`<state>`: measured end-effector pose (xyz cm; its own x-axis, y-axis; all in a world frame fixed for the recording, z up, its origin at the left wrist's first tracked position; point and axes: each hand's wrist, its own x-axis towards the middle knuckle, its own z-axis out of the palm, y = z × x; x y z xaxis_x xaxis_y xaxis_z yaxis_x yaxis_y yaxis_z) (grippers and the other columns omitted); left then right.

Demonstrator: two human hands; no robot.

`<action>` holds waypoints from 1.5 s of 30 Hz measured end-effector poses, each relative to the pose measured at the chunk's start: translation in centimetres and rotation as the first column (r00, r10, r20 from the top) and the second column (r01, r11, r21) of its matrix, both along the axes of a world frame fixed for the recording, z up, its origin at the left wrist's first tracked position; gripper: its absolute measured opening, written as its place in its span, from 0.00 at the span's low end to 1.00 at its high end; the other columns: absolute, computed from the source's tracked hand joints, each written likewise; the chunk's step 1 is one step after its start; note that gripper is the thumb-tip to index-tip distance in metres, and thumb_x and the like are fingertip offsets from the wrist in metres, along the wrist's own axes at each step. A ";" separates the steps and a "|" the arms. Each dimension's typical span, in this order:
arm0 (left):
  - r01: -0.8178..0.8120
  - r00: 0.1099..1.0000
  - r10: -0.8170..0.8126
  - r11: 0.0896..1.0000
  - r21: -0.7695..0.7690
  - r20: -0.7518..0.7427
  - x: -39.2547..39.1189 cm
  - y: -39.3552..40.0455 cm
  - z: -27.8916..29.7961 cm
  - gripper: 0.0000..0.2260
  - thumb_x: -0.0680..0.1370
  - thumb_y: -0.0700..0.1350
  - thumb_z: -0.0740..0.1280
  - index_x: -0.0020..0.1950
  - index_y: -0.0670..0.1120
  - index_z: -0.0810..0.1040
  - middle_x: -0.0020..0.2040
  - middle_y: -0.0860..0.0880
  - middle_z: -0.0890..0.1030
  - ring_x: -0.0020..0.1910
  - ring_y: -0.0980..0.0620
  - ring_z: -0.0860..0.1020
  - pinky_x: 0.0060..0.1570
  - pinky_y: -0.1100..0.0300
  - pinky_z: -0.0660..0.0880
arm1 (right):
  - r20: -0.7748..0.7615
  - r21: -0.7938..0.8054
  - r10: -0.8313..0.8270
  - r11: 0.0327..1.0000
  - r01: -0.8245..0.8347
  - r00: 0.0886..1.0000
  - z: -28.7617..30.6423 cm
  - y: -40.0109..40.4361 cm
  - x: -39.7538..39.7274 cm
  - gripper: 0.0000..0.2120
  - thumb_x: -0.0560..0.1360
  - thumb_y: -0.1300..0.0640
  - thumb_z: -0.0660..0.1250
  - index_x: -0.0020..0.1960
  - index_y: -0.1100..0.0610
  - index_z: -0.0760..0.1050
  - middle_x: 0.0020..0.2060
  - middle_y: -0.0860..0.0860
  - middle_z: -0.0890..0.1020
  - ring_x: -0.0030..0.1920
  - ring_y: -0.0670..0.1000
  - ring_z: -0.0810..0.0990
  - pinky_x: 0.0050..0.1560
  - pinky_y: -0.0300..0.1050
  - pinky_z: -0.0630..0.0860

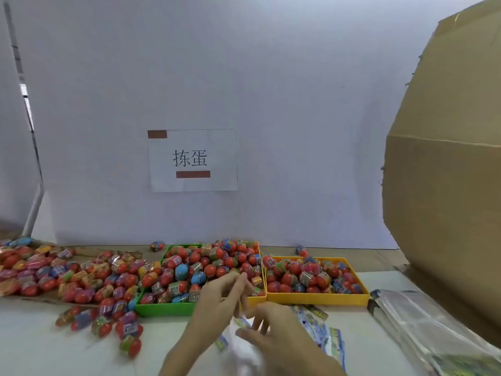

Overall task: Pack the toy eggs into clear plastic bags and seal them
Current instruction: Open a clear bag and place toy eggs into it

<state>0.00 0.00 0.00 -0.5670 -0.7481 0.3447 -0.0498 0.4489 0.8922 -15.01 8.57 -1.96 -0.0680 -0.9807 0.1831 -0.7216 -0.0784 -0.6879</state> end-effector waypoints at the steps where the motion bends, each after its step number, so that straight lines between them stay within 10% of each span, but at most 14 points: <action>1: -0.042 0.999 0.041 0.999 -0.024 -0.036 -0.9 -0.9 -0.2 0.15 0.84 0.52 0.63 0.43 0.51 0.84 0.33 0.47 0.81 0.30 0.53 0.77 0.33 0.62 0.74 | -0.097 0.028 -0.005 1.000 0.008 0.995 -0.7 -1.1 0.3 0.19 0.76 0.37 0.73 0.59 0.48 0.82 0.47 0.38 0.80 0.49 0.43 0.78 0.53 0.44 0.77; 4: -0.074 0.997 0.073 0.997 -0.019 -0.023 -2.6 -2.7 -0.6 0.16 0.83 0.56 0.62 0.44 0.49 0.83 0.34 0.45 0.81 0.30 0.54 0.76 0.35 0.59 0.74 | -0.385 0.076 -0.066 0.992 0.103 0.920 -2.2 -3.4 0.9 0.25 0.77 0.34 0.68 0.62 0.52 0.75 0.60 0.49 0.75 0.62 0.52 0.72 0.61 0.45 0.71; 11: -0.107 0.992 0.100 0.989 -0.099 -0.071 -3.0 -3.9 -1.6 0.13 0.83 0.57 0.63 0.47 0.54 0.84 0.36 0.48 0.82 0.35 0.52 0.80 0.39 0.57 0.78 | -0.198 0.067 -0.048 0.996 0.062 0.979 -1.8 -4.8 -0.9 0.06 0.77 0.48 0.72 0.50 0.49 0.79 0.46 0.46 0.83 0.48 0.47 0.80 0.46 0.39 0.75; 23: -0.395 0.918 0.388 0.871 -0.292 -0.083 -3.2 -3.5 -0.3 0.13 0.78 0.65 0.66 0.56 0.59 0.79 0.54 0.63 0.78 0.61 0.59 0.75 0.58 0.71 0.69 | 0.121 -0.252 -0.001 0.967 0.032 0.993 3.9 -4.8 -6.3 0.06 0.78 0.47 0.76 0.46 0.48 0.81 0.36 0.46 0.82 0.36 0.43 0.76 0.38 0.38 0.73; 40: -0.097 0.918 0.240 0.908 0.407 -0.316 -4.0 -4.8 -0.7 0.38 0.63 0.61 0.86 0.69 0.54 0.77 0.56 0.51 0.88 0.54 0.51 0.87 0.52 0.58 0.84 | 0.533 -0.416 -0.140 0.815 0.402 0.835 3.0 -4.2 -9.1 0.11 0.78 0.45 0.73 0.52 0.52 0.81 0.35 0.45 0.80 0.36 0.43 0.79 0.38 0.35 0.76; 45: -0.007 0.933 0.176 0.881 0.473 -0.314 -4.2 -4.0 -0.6 0.35 0.65 0.58 0.85 0.69 0.53 0.77 0.57 0.47 0.88 0.55 0.45 0.88 0.51 0.58 0.84 | 0.575 -0.381 -0.099 0.846 0.373 0.812 2.9 -3.6 -8.2 0.12 0.78 0.43 0.72 0.53 0.51 0.79 0.42 0.60 0.82 0.46 0.61 0.82 0.47 0.58 0.82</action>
